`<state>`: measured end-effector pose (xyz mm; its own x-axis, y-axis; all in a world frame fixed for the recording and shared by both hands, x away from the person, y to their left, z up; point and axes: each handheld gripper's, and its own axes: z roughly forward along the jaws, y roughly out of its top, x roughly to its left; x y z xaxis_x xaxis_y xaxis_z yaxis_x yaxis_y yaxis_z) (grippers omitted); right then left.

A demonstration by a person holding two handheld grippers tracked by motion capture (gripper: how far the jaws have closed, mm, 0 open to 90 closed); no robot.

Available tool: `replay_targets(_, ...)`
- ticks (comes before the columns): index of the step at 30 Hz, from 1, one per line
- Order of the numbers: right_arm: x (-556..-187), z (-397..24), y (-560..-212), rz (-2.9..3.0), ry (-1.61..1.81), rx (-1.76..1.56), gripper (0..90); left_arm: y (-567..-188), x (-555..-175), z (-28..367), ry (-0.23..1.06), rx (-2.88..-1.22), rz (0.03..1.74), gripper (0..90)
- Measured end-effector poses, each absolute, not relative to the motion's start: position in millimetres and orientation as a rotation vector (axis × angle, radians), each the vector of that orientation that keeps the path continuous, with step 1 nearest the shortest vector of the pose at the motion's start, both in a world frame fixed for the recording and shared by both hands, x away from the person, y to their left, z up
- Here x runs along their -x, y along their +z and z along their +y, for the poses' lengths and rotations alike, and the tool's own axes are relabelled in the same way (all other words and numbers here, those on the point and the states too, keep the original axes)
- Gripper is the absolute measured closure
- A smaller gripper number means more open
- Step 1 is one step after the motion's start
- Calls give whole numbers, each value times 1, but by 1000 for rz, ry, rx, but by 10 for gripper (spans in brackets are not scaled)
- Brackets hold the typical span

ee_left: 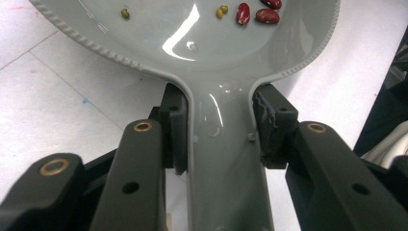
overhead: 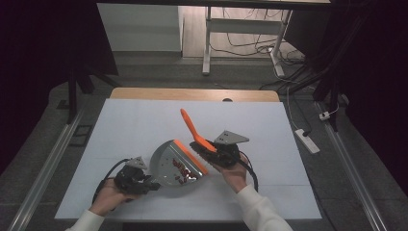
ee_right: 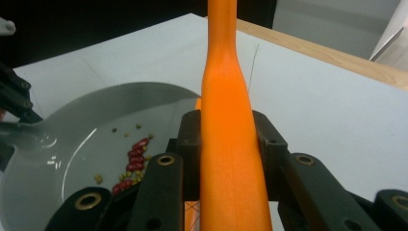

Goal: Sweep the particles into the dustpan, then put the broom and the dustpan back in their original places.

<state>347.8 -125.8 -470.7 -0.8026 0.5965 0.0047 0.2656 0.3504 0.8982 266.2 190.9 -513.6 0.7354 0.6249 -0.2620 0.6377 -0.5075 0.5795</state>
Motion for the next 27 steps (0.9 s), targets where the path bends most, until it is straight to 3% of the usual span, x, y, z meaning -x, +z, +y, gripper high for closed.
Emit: replay_targets(27,-324,-196,-466,2328,1325,-749,700,-508,-251,203,50,-2125,1073,620)
